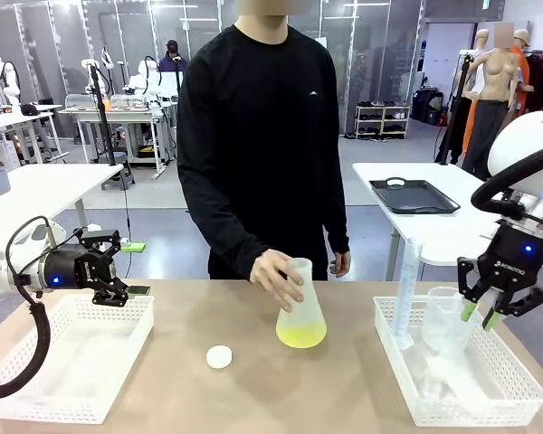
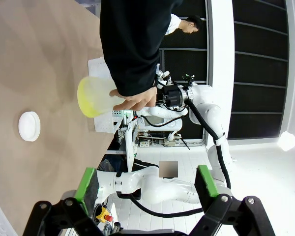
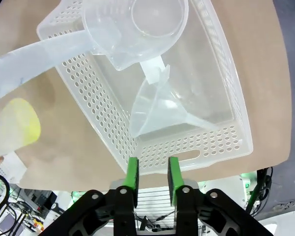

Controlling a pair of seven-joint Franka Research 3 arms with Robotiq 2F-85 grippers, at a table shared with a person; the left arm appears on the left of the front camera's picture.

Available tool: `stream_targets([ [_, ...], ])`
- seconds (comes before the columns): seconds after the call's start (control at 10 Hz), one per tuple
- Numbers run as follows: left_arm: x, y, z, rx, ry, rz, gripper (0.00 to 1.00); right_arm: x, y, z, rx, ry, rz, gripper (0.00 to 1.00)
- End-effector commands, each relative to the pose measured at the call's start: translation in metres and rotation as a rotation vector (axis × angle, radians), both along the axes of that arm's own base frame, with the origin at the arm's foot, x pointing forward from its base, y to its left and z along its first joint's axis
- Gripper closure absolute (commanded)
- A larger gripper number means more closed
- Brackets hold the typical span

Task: Prepare the solutions needed for the experiment.
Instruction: Once the solution is in the Big flask , pick up the Plastic Funnel and place it back into the right Organizing basket, then when the human places the Big flask in the center of the table, pick up the Big flask and place it in the left Organizing basket.

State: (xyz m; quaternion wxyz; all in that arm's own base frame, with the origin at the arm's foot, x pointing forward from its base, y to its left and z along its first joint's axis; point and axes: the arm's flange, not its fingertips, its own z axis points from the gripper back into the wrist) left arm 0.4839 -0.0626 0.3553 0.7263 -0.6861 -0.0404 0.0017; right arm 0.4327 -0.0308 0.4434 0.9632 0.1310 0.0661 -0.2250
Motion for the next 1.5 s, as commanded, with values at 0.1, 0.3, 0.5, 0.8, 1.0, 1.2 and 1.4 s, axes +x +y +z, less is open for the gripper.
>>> stream_targets([
  [0.1, 0.001, -0.001, 0.001, -0.008, -0.021, 0.016, 0.00, 0.007, 0.006, 0.003, -0.007, 0.004, -0.041, 0.17],
  [0.3, 0.001, -0.001, 0.001, -0.008, -0.021, 0.016, 0.00, 0.000, 0.000, 0.000, 0.000, 0.000, 0.001, 0.17],
  [0.5, 0.001, -0.001, 0.001, -0.008, -0.021, 0.016, 0.00, 0.000, 0.000, 0.000, 0.000, 0.000, 0.001, 0.17],
  [0.8, 0.001, -0.001, 0.001, -0.008, -0.021, 0.016, 0.00, 0.000, 0.000, 0.000, 0.000, 0.000, 0.001, 0.17],
  [1.0, 0.001, -0.001, 0.001, -0.008, -0.021, 0.016, 0.00, 0.000, 0.000, 0.000, 0.000, 0.000, 0.001, 0.17],
  [1.2, 0.001, -0.001, 0.001, -0.008, -0.021, 0.016, 0.00, 0.000, 0.000, 0.000, 0.000, 0.000, 0.001, 0.17],
  [1.4, 0.001, -0.001, 0.001, -0.008, -0.021, 0.016, 0.00, -0.003, 0.007, 0.002, 0.154, 0.005, 0.011, 0.17],
])
